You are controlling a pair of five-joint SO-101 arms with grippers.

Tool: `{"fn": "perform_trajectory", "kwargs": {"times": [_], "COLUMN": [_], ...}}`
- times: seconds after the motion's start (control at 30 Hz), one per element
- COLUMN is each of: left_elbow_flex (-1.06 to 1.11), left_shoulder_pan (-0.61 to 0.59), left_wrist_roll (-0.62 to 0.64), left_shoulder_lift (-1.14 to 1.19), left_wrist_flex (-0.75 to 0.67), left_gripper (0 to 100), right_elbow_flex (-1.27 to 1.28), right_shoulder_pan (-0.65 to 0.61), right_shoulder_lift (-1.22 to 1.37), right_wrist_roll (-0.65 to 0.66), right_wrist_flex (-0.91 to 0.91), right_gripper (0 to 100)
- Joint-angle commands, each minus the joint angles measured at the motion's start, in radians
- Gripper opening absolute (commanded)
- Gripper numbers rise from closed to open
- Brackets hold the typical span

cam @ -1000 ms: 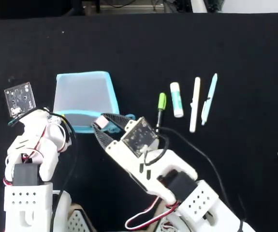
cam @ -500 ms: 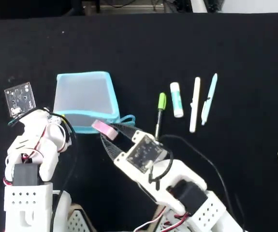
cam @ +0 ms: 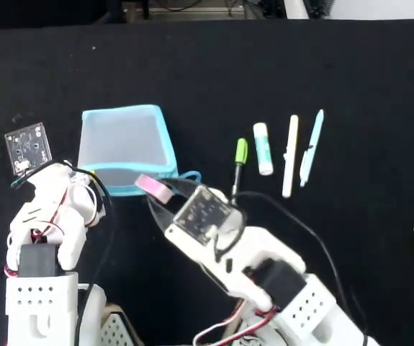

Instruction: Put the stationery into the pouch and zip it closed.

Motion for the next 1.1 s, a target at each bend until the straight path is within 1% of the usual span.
{"fn": "perform_trajectory", "kwargs": {"times": [0.0, 0.1, 0.3, 0.57, 0.77, 0.8, 0.87, 0.97, 1.03, 1.07], "left_elbow_flex": [-0.010, -0.010, -0.010, -0.010, -0.010, -0.010, -0.010, -0.010, -0.010, -0.010], "left_shoulder_pan": [-0.001, -0.001, -0.001, -0.001, -0.002, -0.002, -0.004, -0.001, -0.001, -0.002], "left_wrist_roll": [0.006, 0.006, 0.006, 0.006, 0.006, 0.006, 0.006, 0.006, 0.006, 0.006], "left_shoulder_lift": [-0.012, -0.012, -0.012, -0.012, -0.012, -0.012, -0.012, -0.012, -0.012, -0.012], "left_wrist_flex": [-0.011, -0.011, -0.009, -0.009, -0.009, -0.009, -0.009, -0.009, -0.009, -0.009], "left_gripper": [3, 3, 3, 3, 3, 3, 3, 3, 3, 3], "right_elbow_flex": [-0.107, -0.142, -0.133, -0.102, -0.160, -0.174, -0.220, -0.309, -0.360, -0.380], "right_shoulder_pan": [-0.006, -0.018, -0.025, -0.025, -0.025, -0.025, -0.054, -0.130, -0.166, -0.173], "right_shoulder_lift": [0.090, 0.133, 0.202, 0.381, 0.526, 0.536, 0.544, 0.544, 0.544, 0.544], "right_wrist_roll": [0.003, -0.005, -0.141, -0.152, -0.152, -0.152, -0.147, -0.150, -0.150, -0.146], "right_wrist_flex": [-0.057, -0.117, -0.176, -0.322, -0.321, -0.305, -0.215, -0.017, 0.081, 0.115], "right_gripper": [1.1, 1.1, 1.0, 1.1, 1.2, 1.3, 3.2, 14.5, 21.4, 23.3]}}
